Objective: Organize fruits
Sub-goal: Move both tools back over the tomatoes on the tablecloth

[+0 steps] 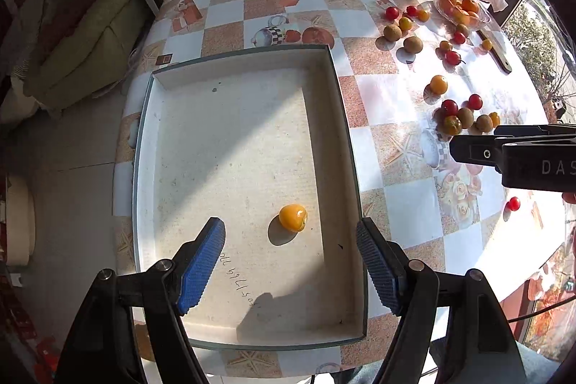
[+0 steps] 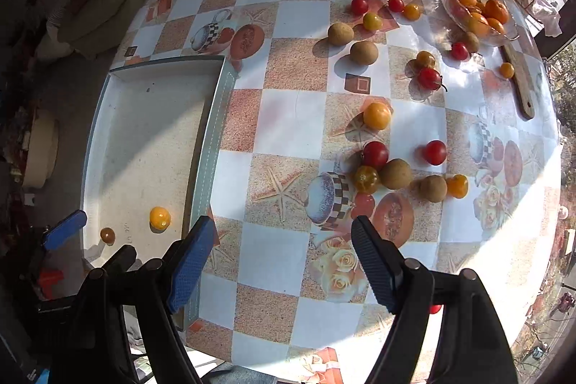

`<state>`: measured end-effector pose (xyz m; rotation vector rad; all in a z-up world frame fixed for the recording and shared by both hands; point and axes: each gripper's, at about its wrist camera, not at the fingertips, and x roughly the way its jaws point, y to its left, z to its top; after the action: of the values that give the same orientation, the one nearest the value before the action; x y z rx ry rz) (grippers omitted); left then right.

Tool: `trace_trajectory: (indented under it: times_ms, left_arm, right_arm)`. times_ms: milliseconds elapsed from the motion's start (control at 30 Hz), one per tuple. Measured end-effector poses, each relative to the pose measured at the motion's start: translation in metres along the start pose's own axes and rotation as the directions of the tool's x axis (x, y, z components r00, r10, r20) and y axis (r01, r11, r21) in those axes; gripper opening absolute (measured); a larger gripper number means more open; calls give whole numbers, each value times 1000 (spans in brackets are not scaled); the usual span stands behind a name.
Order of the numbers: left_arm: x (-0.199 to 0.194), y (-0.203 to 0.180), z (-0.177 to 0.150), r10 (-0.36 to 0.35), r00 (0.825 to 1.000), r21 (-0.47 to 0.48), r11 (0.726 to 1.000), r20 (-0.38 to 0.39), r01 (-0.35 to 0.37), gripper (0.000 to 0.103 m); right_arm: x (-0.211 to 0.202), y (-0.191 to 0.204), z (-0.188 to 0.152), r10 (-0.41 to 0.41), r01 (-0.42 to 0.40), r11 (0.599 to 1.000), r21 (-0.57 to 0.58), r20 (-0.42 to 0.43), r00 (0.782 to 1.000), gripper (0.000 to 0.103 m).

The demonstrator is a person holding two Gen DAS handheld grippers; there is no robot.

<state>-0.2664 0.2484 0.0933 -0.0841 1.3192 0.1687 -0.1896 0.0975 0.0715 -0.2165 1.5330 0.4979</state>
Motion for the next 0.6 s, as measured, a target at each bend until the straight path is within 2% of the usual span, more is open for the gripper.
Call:
trace_trajectory:
  times_ms: [133, 333, 600]
  left_arm:
    - [-8, -39, 20, -71, 997, 50, 996, 16, 70, 76]
    - [23, -88, 39, -143, 989, 57, 988, -39, 145, 76]
    - [65, -119, 56, -120, 991, 31, 992, -60, 122, 76]
  right_arm:
    - [-4, -59, -16, -60, 62, 994, 89, -18, 998, 81]
    - [4, -118, -30, -113, 121, 980, 159, -58, 992, 81]
    - [12, -154, -35, -139, 146, 977, 153, -54, 989, 81]
